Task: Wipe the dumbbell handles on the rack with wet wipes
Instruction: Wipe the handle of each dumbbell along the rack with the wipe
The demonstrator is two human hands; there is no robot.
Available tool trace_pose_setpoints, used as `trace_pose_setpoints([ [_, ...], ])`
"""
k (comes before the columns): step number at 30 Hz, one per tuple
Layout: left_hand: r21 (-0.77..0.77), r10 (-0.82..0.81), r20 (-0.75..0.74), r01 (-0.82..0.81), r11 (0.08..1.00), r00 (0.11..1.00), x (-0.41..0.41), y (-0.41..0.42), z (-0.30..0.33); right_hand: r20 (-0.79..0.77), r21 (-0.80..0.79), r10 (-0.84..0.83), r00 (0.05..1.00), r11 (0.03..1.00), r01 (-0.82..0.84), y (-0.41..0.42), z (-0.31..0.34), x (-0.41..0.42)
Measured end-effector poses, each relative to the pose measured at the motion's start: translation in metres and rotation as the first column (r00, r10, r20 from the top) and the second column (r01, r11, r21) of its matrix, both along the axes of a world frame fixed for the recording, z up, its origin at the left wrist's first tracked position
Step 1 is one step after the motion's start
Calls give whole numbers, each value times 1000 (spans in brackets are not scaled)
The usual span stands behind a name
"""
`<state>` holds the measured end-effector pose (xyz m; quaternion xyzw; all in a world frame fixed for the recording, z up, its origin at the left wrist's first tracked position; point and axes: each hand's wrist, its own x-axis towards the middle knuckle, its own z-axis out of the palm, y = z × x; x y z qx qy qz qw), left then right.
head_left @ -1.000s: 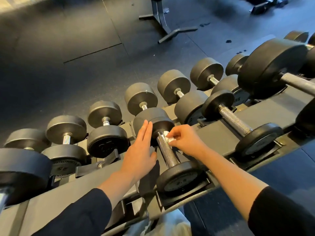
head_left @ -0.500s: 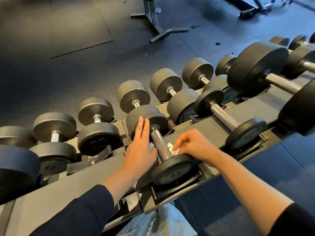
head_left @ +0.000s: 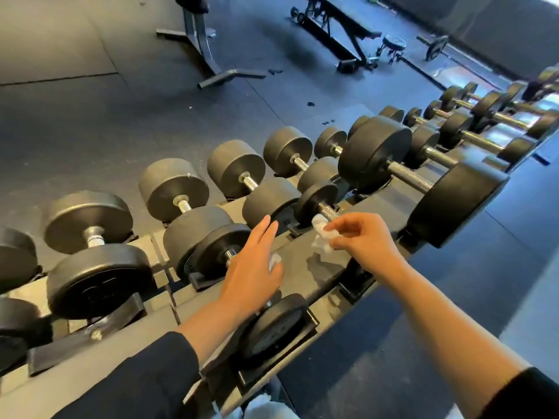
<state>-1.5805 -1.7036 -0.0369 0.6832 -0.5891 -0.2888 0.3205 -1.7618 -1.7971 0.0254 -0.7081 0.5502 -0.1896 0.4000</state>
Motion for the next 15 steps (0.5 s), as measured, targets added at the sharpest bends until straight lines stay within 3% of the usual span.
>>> trace_pose_setpoints([
  [6,30,-17,-13,18,999,1000,-8,-27,-6,-169,-161,26,985,986,-54,-44,5,-10],
  [9,59,-16,6,16,998,1000,-14,-48,-7,-260,-176,108,960,972,-157,-71,-1,-10],
  [12,95,10,35,-13,995,999,-25,-76,-9,-376,-93,279,884,937,-336,-99,-13,-6],
  [15,139,59,30,-63,988,998,-40,-101,-13,-496,-14,485,720,825,-565,-121,-25,1],
])
